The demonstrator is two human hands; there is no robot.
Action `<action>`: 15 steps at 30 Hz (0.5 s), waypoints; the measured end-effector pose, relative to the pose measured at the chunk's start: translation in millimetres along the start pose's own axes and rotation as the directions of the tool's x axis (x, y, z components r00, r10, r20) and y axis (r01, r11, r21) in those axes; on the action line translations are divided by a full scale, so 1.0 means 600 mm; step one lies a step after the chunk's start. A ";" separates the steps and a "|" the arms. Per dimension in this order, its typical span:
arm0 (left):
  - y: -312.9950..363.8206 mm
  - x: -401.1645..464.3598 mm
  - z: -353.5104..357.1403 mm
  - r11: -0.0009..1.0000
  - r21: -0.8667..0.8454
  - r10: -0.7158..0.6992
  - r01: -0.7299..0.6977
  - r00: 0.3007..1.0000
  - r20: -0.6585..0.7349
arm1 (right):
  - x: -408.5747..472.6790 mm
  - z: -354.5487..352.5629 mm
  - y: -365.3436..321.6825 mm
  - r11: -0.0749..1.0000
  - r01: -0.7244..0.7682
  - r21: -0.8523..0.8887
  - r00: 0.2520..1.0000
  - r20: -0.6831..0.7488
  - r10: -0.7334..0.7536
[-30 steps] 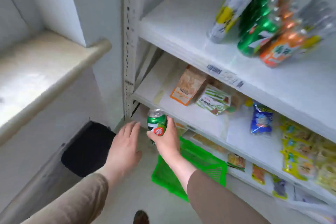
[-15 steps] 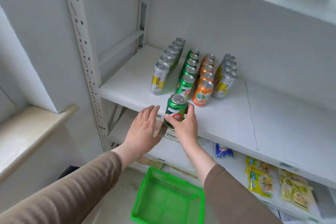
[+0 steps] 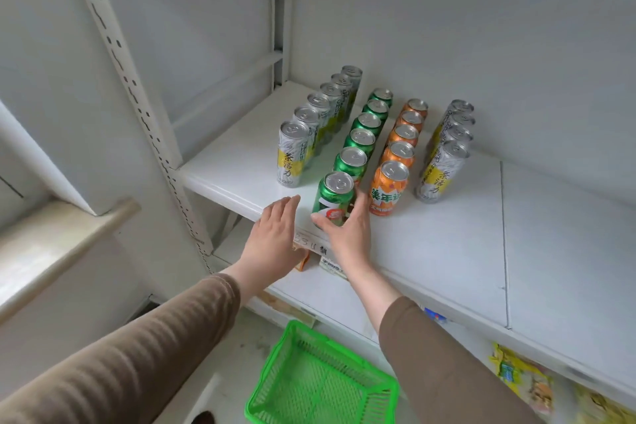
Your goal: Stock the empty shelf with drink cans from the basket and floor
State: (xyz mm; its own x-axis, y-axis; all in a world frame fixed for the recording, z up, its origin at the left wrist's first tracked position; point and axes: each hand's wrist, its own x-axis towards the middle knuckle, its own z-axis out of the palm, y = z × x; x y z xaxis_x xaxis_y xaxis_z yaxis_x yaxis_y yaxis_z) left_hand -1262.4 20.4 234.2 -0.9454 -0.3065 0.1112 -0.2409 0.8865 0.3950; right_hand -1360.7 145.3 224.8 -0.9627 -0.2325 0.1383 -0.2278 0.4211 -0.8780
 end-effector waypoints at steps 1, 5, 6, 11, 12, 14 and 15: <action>0.003 0.002 -0.001 1.000 0.005 0.003 -0.003 1.000 0.004 | -0.003 0.000 0.002 1.000 -0.006 -0.019 1.000 0.003 0.006; 0.011 0.013 0.000 1.000 0.025 0.008 -0.009 1.000 0.022 | -0.005 -0.002 0.006 0.996 -0.040 -0.076 0.999 -0.001 0.040; 0.012 0.015 0.001 0.999 0.030 0.011 -0.012 1.000 0.025 | -0.002 -0.003 0.007 0.995 -0.047 -0.087 0.999 0.003 0.048; 0.019 0.017 -0.003 0.999 0.043 0.017 -0.019 0.999 0.044 | 0.009 -0.007 -0.001 0.991 -0.026 -0.131 0.999 0.017 0.028; 0.017 0.020 0.001 0.999 0.036 0.020 -0.022 0.999 0.048 | 0.014 -0.006 0.002 0.991 -0.021 -0.132 1.000 0.018 0.024; 0.021 0.016 -0.004 0.999 0.037 0.024 -0.026 0.998 0.052 | 0.015 -0.009 -0.004 0.991 -0.021 -0.134 1.000 0.016 0.023; 0.023 0.014 -0.008 0.999 0.040 0.023 -0.025 0.998 0.055 | 0.013 -0.012 -0.010 0.991 -0.029 -0.127 0.999 0.016 0.032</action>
State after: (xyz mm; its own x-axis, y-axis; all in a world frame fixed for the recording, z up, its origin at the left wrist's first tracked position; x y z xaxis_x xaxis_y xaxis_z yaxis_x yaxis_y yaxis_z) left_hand -1272.9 28.6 245.1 -0.9613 -0.2665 0.0703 -0.2255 0.9070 0.3557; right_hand -1368.1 147.2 234.3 -0.9670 -0.2330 0.1029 -0.2160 0.5359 -0.8162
